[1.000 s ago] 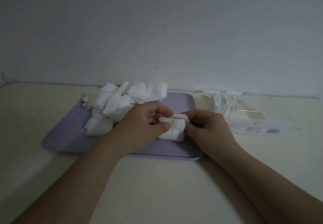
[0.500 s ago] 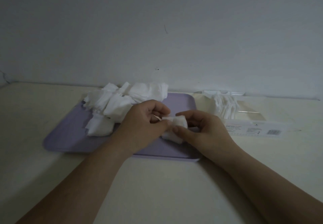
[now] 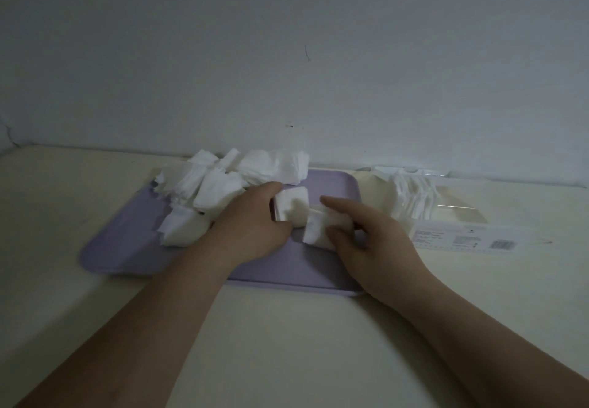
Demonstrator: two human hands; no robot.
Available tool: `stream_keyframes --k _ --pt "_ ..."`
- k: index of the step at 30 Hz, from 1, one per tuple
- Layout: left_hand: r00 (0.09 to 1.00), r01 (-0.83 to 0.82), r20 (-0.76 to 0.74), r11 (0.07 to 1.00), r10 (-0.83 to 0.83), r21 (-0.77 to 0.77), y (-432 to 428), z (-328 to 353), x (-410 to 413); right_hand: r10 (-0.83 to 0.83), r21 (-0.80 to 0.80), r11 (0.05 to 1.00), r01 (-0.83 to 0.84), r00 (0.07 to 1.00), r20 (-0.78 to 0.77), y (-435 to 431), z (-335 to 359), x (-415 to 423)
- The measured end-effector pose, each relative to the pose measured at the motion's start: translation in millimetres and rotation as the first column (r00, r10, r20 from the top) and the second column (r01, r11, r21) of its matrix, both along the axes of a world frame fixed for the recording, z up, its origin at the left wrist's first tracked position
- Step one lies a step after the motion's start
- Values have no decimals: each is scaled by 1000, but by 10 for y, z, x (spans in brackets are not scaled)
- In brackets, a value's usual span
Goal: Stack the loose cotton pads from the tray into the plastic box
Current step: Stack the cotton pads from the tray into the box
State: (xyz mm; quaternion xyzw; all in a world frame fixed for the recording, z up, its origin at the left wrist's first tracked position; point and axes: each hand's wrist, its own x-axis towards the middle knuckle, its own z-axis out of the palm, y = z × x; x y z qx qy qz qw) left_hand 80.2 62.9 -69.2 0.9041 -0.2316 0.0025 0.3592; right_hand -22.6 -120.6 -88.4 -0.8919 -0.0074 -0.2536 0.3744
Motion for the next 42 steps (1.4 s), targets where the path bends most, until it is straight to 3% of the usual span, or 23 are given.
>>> stream_keyframes --k 5,11,15,17,23,29,34,42 --pt "981 -20 -192 989 -9 -148 -2 13 -8 -108 92 989 112 993 -50 -26 10 20" --pt "978 -39 -205 919 -46 -392 -112 -68 -48 -118 128 983 128 989 -85 -47 6 32" --pt "963 -119 -262 766 -67 -631 -37 28 -25 -131 200 968 151 986 -106 -73 2 31" --pt "949 -83 -278 737 -147 -670 21 99 -54 -128 232 961 151 986 -111 -79 4 37" --pt "831 187 -322 772 -454 -607 40 82 -201 -28 350 934 65 993 -111 -86 26 25" --pt "898 128 -271 795 -346 -593 29 39 -203 79 412 911 -30 992 -102 -96 32 23" --pt "860 224 -279 807 -428 -546 40 16 -216 127 470 880 -65 987 -101 -108 28 21" --pt "930 126 -245 862 -275 -490 -8 -45 -219 169 539 838 -84 980 -109 -92 38 31"
